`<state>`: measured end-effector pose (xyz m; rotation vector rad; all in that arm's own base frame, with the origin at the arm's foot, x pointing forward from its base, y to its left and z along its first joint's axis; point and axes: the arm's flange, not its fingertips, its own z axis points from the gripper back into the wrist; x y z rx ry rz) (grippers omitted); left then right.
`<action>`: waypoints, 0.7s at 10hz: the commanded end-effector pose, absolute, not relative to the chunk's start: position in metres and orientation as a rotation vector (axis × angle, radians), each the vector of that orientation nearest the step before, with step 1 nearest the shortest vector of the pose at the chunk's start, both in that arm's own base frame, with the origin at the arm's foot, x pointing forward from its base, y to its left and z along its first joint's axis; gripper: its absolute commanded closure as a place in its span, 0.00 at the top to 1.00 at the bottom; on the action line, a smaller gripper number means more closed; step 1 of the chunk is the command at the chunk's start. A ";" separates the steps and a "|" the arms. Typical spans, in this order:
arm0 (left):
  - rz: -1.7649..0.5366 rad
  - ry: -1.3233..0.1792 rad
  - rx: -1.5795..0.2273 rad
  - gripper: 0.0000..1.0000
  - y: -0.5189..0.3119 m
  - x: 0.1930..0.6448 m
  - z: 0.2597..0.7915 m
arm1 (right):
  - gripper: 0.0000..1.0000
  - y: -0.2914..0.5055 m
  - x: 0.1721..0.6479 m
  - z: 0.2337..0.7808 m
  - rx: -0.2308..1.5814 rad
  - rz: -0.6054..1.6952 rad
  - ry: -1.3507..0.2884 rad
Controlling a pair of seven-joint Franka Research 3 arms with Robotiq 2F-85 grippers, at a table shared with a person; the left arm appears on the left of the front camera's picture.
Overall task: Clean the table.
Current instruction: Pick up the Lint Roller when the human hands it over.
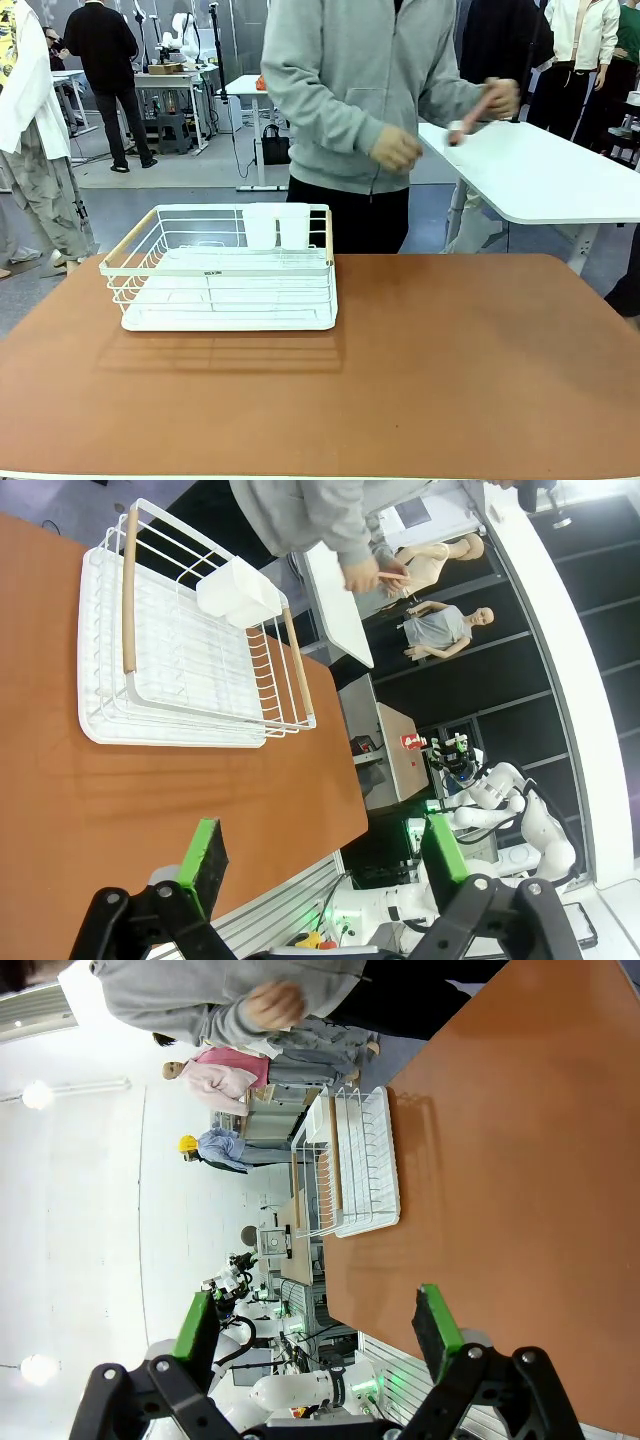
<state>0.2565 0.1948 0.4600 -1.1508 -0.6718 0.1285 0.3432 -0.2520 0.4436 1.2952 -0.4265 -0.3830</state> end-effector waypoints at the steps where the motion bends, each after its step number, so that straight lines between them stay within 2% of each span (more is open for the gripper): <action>1: 0.108 -0.695 -1.165 1.00 0.199 0.258 0.462 | 1.00 -0.249 0.340 0.445 1.304 -0.375 -0.436; 7: 0.108 -0.695 -1.165 1.00 0.199 0.258 0.462 | 1.00 -0.249 0.340 0.445 1.304 -0.375 -0.436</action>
